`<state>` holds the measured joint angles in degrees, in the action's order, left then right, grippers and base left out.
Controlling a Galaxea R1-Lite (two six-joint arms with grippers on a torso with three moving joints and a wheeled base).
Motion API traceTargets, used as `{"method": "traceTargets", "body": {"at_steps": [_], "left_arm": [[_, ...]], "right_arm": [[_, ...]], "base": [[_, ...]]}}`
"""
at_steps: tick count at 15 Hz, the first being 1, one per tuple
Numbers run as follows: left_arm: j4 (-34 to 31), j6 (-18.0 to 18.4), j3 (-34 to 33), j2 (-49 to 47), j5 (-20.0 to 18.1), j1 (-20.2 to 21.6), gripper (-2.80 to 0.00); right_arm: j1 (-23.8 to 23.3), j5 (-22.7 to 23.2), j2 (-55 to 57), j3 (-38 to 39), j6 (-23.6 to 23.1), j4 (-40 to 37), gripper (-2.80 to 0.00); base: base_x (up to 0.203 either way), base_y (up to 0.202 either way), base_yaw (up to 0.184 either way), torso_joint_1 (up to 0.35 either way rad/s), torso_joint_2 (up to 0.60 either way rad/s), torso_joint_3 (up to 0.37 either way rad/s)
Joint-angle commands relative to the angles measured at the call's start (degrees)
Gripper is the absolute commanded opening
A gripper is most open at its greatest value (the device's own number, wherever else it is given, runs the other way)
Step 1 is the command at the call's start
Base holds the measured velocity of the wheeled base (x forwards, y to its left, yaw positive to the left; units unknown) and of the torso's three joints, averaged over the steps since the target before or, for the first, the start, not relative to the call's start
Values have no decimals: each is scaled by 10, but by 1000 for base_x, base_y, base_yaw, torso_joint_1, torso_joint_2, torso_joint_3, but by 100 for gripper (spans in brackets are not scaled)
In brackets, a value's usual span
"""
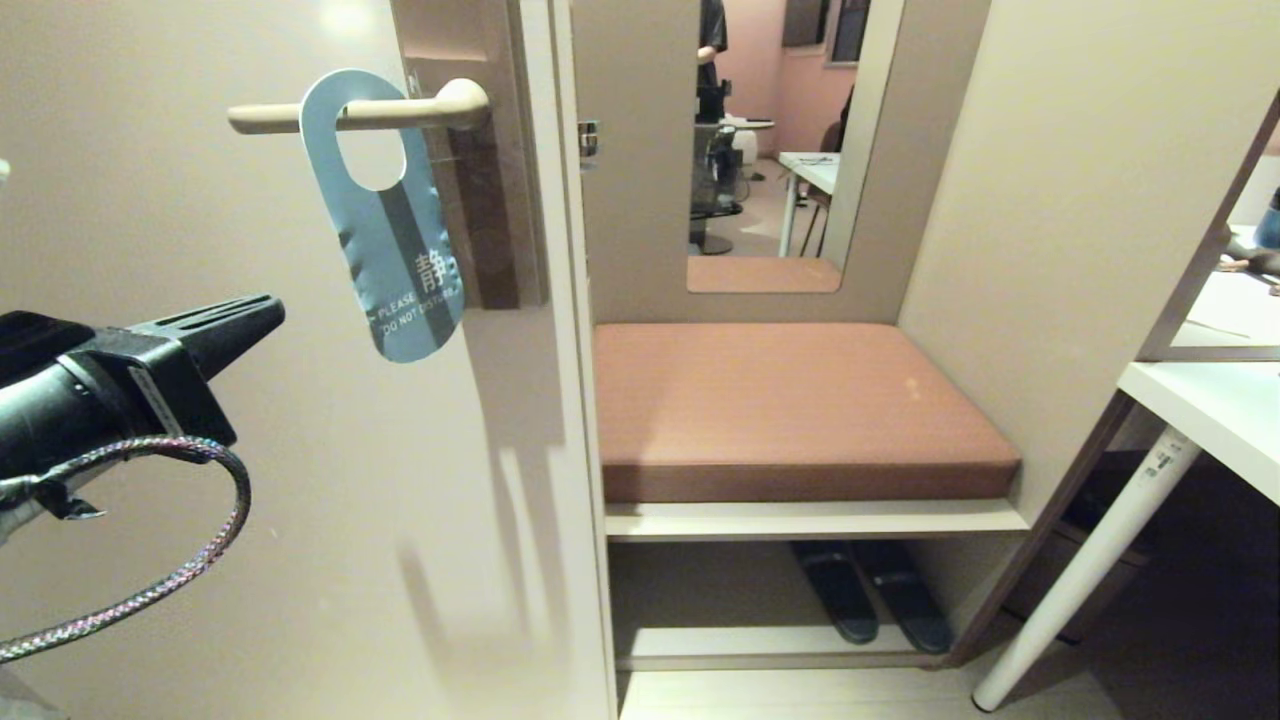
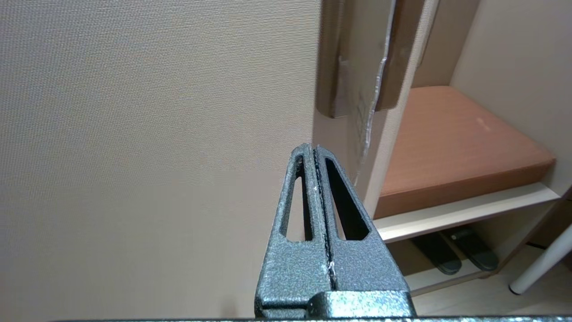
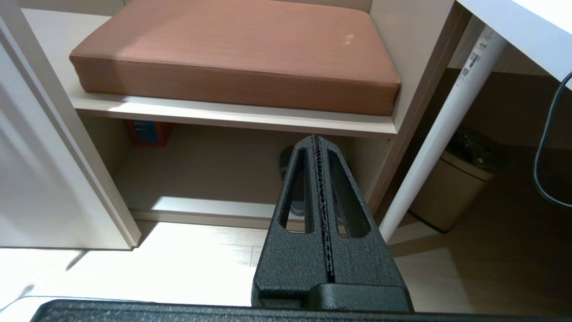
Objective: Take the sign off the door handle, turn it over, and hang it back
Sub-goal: Hang the sign back with the other side facing out
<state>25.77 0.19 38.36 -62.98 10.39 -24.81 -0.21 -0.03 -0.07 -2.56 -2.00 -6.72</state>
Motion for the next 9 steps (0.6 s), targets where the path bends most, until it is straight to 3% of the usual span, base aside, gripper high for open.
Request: {"method": "traceTargets", "body": {"at_steps": [1, 4, 9], "left_arm": [[2, -1, 6, -14, -1, 5, -280], [2, -22, 35, -44, -1, 6, -280], [5, -24, 77, -99, -3, 6, -280]], "right_arm": [[0, 0, 1, 0, 0, 0, -280], [0, 0, 1, 0, 0, 0, -280], [0, 0, 1, 0, 0, 0, -280]], "base": [[0, 0, 0, 0, 0, 0], [0, 0, 0, 0, 0, 0], [0, 0, 0, 0, 0, 0]]}}
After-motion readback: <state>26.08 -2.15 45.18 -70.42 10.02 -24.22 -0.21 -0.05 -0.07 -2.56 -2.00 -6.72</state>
